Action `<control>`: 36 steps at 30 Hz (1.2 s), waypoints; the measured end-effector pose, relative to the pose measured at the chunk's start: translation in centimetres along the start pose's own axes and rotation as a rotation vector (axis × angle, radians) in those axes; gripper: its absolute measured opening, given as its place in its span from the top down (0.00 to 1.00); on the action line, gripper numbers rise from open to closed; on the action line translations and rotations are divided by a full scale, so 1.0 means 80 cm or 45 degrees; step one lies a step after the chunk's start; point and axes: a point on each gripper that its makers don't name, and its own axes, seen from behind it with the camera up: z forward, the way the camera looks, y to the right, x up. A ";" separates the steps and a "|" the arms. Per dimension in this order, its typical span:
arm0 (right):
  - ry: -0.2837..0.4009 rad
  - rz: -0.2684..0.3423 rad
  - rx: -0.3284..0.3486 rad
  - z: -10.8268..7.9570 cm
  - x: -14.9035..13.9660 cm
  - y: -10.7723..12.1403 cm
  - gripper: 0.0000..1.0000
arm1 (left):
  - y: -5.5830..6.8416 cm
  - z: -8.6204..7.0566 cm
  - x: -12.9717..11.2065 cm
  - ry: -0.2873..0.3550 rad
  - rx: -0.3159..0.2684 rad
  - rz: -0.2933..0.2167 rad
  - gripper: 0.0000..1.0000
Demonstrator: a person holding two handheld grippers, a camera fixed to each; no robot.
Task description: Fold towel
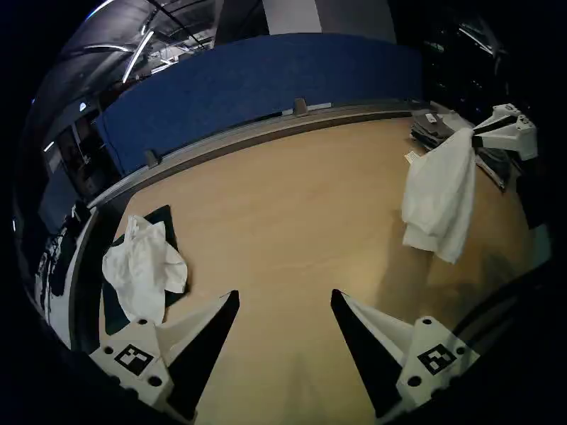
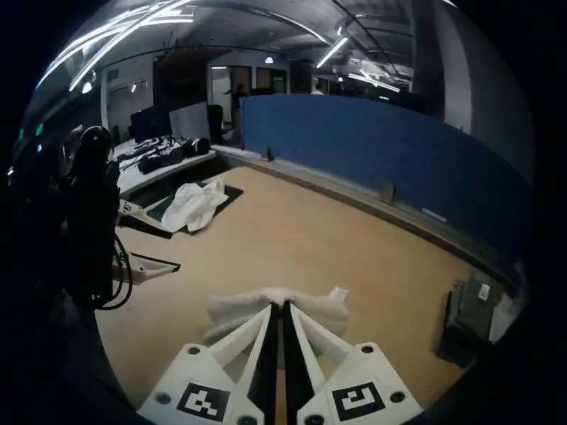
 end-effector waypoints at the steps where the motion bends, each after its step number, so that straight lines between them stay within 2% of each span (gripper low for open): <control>1: 0.003 0.001 -0.005 -0.002 0.001 0.002 0.97 | 0.001 0.000 0.001 0.001 0.000 0.000 0.04; 19: 0.034 0.041 -0.125 -0.052 -0.001 0.066 0.96 | 0.016 -0.005 0.009 0.012 -0.015 0.009 0.04; 36: 0.031 0.093 -0.283 -0.102 -0.026 0.166 0.96 | 0.045 0.007 0.015 0.000 -0.036 0.037 0.04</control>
